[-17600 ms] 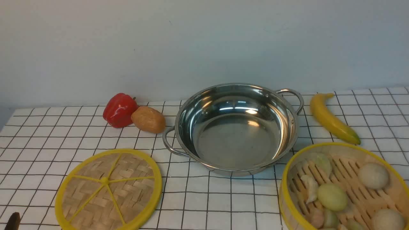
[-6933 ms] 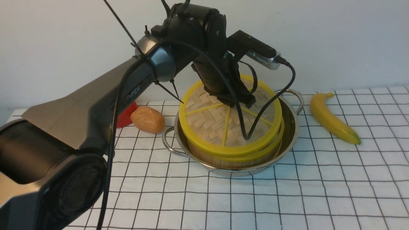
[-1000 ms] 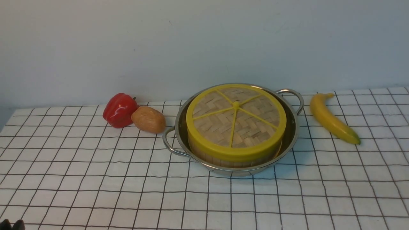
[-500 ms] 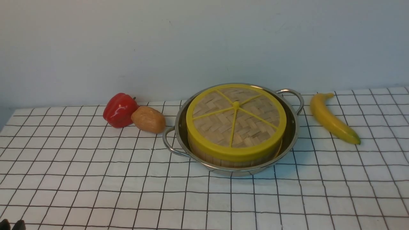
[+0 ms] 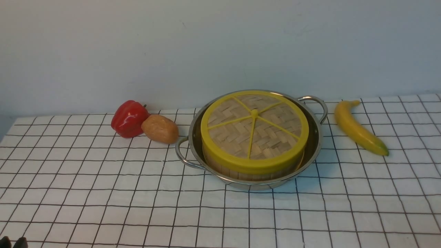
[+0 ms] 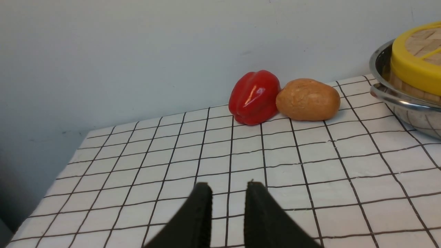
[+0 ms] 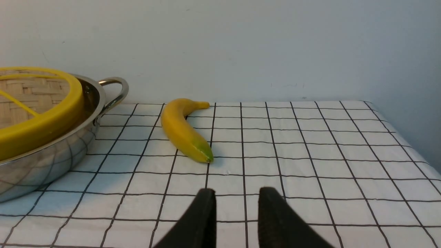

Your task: Place the steamer in the pot on the white tablecloth, and put the lid on the steamer.

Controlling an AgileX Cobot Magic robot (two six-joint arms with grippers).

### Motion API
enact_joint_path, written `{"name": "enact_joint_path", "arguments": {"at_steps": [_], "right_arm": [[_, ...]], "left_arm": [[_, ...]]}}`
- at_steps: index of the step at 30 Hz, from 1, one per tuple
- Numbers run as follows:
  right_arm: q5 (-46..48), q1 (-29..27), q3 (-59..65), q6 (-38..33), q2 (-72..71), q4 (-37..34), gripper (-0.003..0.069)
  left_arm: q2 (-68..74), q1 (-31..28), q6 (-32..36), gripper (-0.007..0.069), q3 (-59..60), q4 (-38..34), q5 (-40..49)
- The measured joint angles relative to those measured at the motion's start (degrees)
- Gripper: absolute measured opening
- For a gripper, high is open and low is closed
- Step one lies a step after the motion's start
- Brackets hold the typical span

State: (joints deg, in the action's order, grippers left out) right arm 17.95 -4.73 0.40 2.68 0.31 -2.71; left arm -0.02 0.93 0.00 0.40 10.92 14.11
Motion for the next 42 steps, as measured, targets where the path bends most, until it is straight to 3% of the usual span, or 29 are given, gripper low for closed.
{"name": "enact_joint_path", "arguments": {"at_steps": [42], "right_arm": [[0.38,0.0,0.0,0.04,0.0,-0.05,0.024]], "left_arm": [[0.0,0.0,0.0,0.019,0.0,0.0,0.0]]}}
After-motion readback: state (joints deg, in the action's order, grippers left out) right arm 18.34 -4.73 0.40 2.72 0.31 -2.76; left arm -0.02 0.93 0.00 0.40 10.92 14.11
